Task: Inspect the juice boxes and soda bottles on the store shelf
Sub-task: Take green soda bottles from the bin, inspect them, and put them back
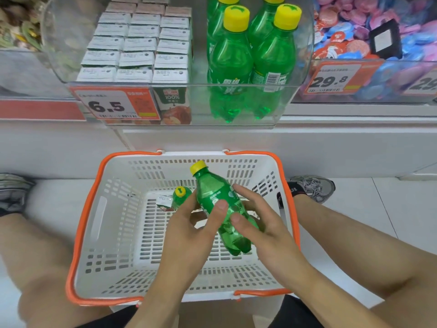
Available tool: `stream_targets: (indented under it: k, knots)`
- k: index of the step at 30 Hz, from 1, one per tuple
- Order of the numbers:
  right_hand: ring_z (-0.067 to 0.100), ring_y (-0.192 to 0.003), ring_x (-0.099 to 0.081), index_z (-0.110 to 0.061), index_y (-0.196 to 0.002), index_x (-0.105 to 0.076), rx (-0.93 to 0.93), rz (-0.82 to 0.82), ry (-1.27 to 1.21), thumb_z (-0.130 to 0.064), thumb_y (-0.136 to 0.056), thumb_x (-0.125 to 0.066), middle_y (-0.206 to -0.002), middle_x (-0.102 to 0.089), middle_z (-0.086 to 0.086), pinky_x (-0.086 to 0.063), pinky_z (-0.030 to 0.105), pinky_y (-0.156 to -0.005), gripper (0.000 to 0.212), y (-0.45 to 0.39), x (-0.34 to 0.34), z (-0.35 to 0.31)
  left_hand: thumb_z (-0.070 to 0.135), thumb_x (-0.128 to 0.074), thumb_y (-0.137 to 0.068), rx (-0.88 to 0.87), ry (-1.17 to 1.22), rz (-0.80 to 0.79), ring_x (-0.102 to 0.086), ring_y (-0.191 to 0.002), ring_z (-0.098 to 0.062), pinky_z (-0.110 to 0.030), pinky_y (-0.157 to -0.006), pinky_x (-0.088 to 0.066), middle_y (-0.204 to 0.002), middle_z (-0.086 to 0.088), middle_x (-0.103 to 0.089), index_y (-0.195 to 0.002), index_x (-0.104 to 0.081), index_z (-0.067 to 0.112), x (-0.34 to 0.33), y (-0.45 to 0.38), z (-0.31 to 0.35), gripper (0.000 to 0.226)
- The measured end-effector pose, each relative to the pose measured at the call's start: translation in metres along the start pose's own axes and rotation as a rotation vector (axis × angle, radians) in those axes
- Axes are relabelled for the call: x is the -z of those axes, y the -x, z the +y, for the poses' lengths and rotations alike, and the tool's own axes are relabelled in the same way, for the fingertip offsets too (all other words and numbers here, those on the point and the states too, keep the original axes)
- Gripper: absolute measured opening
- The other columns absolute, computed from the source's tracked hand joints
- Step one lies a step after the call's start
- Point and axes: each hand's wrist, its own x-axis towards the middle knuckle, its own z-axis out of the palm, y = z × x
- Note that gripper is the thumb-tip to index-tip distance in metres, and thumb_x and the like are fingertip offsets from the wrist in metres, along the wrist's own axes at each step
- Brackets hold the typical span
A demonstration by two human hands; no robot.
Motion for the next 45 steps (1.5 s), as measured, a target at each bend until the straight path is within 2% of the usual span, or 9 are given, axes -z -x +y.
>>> stream_targets:
  k: [5, 8, 16, 21, 25, 32, 39, 42, 45]
  knots:
    - [0.017, -0.107, -0.069, -0.030, -0.120, -0.064, -0.178, 0.071, -0.181, -0.049, -0.087, -0.069, -0.119, -0.069, -0.001, -0.059, 0.042, -0.086, 0.039, -0.001, -0.008, 0.003, 0.022, -0.065, -0.085, -0.042, 0.182, 0.084, -0.070, -0.105, -0.020, -0.040, -0.091, -0.058, -0.109, -0.001, -0.075, -0.120, -0.067, 0.014, -0.005, 0.003, -0.003, 0.036]
    - [0.033, -0.103, -0.070, -0.016, -0.122, -0.066, -0.301, -0.008, -0.413, -0.035, -0.095, -0.061, -0.116, -0.071, 0.012, -0.059, 0.057, -0.081, 0.033, -0.004, -0.008, 0.000, 0.020, -0.066, -0.086, -0.045, 0.270, 0.107, -0.068, -0.109, -0.028, -0.045, -0.095, -0.055, -0.114, -0.010, -0.073, -0.124, -0.064, 0.009, -0.003, 0.000, -0.006, 0.040]
    - [0.032, -0.105, -0.070, -0.021, -0.119, -0.069, -0.103, 0.017, -0.272, -0.012, -0.074, -0.083, -0.119, -0.068, 0.007, -0.060, 0.042, -0.075, 0.047, -0.005, 0.007, 0.000, 0.043, -0.073, -0.083, -0.040, 0.157, 0.073, -0.070, -0.106, -0.018, -0.048, -0.098, -0.052, -0.109, 0.000, -0.075, -0.113, -0.069, 0.018, -0.002, -0.004, -0.006, 0.039]
    - [0.038, -0.106, -0.069, -0.015, -0.132, -0.058, -0.259, -0.076, -0.482, -0.045, -0.091, -0.065, -0.128, -0.064, 0.018, -0.060, 0.049, -0.079, 0.051, -0.009, 0.005, -0.015, 0.046, -0.088, -0.064, -0.080, 0.378, 0.066, -0.066, -0.110, -0.037, -0.049, -0.094, -0.054, -0.117, -0.018, -0.069, -0.121, -0.063, 0.009, 0.003, -0.005, -0.008, 0.072]
    - [0.034, -0.085, -0.067, -0.001, -0.130, -0.053, -0.216, -0.089, -0.459, -0.037, -0.094, -0.063, -0.122, -0.065, 0.025, -0.060, 0.042, -0.066, 0.052, -0.012, 0.006, -0.015, 0.028, -0.077, -0.074, -0.127, 0.409, 0.008, -0.061, -0.112, -0.036, -0.049, -0.099, -0.048, -0.117, -0.019, -0.066, -0.124, -0.058, 0.003, 0.007, -0.008, -0.006, 0.059]
    - [0.040, -0.118, -0.063, -0.017, -0.131, -0.058, -0.076, -0.105, -0.481, -0.016, -0.079, -0.082, -0.128, -0.065, 0.020, -0.051, 0.047, -0.103, 0.057, -0.013, 0.021, -0.011, 0.039, -0.086, -0.071, -0.064, 0.235, 0.092, -0.069, -0.108, -0.022, -0.037, -0.095, -0.056, -0.109, -0.004, -0.075, -0.112, -0.067, 0.013, 0.007, -0.007, -0.005, 0.052]
    - [0.034, -0.117, -0.066, -0.003, -0.135, -0.054, -0.181, 0.083, -0.688, -0.010, -0.081, -0.069, -0.124, -0.069, 0.020, -0.052, 0.043, -0.103, 0.056, -0.025, 0.019, -0.005, 0.054, -0.073, -0.078, 0.116, 0.450, 0.039, -0.069, -0.107, -0.036, -0.049, -0.085, -0.059, -0.116, -0.019, -0.070, -0.111, -0.068, 0.002, 0.020, -0.014, 0.006, 0.062]
    - [0.028, -0.110, -0.067, -0.006, -0.131, -0.060, -0.164, 0.074, -0.695, -0.013, -0.085, -0.066, -0.124, -0.069, 0.019, -0.053, 0.040, -0.102, 0.047, -0.026, 0.019, -0.005, 0.050, -0.065, -0.079, 0.238, 0.308, -0.002, -0.073, -0.088, -0.037, -0.051, -0.075, -0.061, -0.099, -0.026, -0.073, -0.081, -0.075, 0.006, 0.030, -0.014, 0.010, 0.045]
    - [0.031, -0.115, -0.063, -0.005, -0.133, -0.059, -0.195, 0.063, -0.665, -0.023, -0.088, -0.067, -0.132, -0.064, 0.021, -0.046, 0.043, -0.109, 0.049, -0.026, 0.019, -0.003, 0.068, -0.068, -0.070, 0.207, -0.018, -0.092, -0.072, -0.081, -0.034, -0.048, -0.080, -0.056, -0.089, -0.018, -0.075, -0.090, -0.070, 0.003, 0.035, -0.010, 0.011, 0.068]
